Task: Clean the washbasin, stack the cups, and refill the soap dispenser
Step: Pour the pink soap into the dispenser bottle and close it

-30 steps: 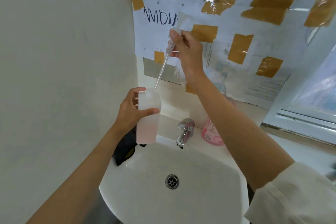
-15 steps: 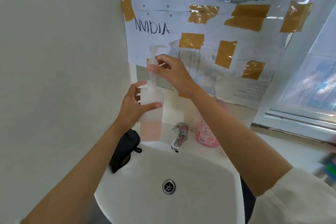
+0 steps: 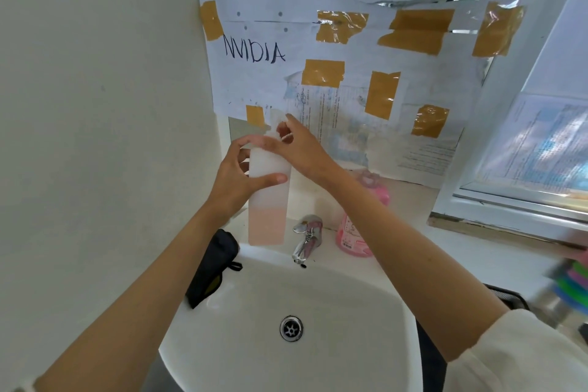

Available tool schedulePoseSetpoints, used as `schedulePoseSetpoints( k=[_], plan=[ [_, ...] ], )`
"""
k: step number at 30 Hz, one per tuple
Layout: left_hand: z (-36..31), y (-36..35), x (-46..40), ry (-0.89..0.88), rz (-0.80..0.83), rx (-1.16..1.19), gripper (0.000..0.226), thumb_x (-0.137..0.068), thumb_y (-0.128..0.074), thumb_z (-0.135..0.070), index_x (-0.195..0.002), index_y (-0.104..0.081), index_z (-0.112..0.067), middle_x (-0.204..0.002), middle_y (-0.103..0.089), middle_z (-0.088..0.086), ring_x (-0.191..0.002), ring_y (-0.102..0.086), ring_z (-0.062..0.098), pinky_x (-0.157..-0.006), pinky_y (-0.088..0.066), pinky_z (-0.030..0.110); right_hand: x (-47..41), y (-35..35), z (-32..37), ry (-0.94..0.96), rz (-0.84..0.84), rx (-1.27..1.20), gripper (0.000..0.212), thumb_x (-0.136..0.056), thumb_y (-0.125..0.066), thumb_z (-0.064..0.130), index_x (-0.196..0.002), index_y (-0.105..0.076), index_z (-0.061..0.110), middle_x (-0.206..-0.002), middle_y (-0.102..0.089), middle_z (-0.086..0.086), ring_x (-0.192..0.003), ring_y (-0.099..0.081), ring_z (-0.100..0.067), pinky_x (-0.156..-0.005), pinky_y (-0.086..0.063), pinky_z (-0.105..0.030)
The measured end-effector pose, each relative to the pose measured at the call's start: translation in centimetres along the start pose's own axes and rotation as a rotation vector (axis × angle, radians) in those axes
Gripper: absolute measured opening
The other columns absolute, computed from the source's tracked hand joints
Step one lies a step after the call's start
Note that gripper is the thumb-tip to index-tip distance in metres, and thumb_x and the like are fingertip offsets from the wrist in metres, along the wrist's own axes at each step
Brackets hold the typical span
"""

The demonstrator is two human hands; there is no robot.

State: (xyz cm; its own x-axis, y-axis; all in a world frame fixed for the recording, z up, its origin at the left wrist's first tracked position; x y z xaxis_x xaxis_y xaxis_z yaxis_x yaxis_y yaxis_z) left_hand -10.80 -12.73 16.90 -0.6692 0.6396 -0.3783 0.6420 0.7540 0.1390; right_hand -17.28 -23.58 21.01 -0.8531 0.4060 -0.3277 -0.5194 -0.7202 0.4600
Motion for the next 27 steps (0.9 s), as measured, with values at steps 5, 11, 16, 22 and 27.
schedulePoseSetpoints(
  k=[5,11,16,22,27],
  plan=[
    [0.3,0.0,-0.4,0.015,-0.025,0.024,0.073,-0.064,-0.081,-0.011,-0.122,-0.04,-0.03,-0.112,-0.058,0.005,-0.092,-0.06,0.009,-0.059,-0.05,0.01,0.6,1.1,0.1,0.081,0.051,-0.226,0.023,-0.092,-0.055,0.02,-0.097,-0.059,-0.002,-0.085,-0.055,-0.004,-0.079,-0.053,-0.003,-0.075,-0.041,-0.013],
    [0.5,-0.4,-0.4,0.002,0.006,0.001,0.079,-0.063,-0.082,-0.01,-0.128,-0.04,-0.024,-0.114,-0.058,0.007,-0.091,-0.06,0.008,-0.06,-0.05,0.011,0.0,1.1,0.2,0.061,0.002,-0.066,0.028,-0.081,-0.07,0.028,-0.074,-0.044,0.023,-0.073,-0.044,0.008,-0.067,-0.041,-0.007,-0.066,-0.036,-0.018],
    [1.0,-0.2,-0.7,0.029,-0.02,0.047,0.077,-0.062,-0.083,-0.012,-0.123,-0.041,-0.031,-0.116,-0.058,0.01,-0.095,-0.06,0.014,-0.061,-0.051,0.012,0.4,1.2,-0.1,0.085,0.087,-0.154,0.007,-0.091,-0.057,0.016,-0.096,-0.061,0.014,-0.085,-0.056,0.01,-0.082,-0.052,-0.003,-0.077,-0.041,-0.012],
    [1.3,-0.6,-0.6,0.006,0.0,-0.011,0.084,-0.052,-0.081,-0.029,-0.125,-0.039,-0.033,-0.112,-0.059,0.002,-0.092,-0.061,0.007,-0.062,-0.051,0.011,-0.4,1.2,-0.8,0.035,-0.081,0.107,0.039,-0.067,-0.077,0.044,-0.071,-0.042,0.027,-0.069,-0.047,0.012,-0.066,-0.044,-0.008,-0.072,-0.038,-0.032],
    [1.3,-0.7,-0.8,0.007,0.01,0.031,0.084,-0.049,-0.088,-0.028,-0.117,-0.041,-0.041,-0.111,-0.06,0.001,-0.087,-0.062,0.002,-0.062,-0.051,0.013,-0.4,0.4,-1.1,0.048,0.047,0.071,0.019,-0.082,-0.065,0.04,-0.083,-0.056,0.023,-0.08,-0.046,0.011,-0.076,-0.044,-0.009,-0.079,-0.035,-0.032]
  ],
)
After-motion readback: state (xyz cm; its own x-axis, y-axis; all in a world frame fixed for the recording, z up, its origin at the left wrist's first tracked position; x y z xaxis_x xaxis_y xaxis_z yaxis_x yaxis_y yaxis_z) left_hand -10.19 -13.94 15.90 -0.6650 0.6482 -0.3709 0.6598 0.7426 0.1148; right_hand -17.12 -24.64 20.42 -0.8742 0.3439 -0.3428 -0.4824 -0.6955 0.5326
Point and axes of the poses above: each hand's wrist, its own x-axis away from the middle knuckle, its own y-axis out of the back of the hand, z = x × y, the point moved 4 cm from there along -x, towards the middle knuckle
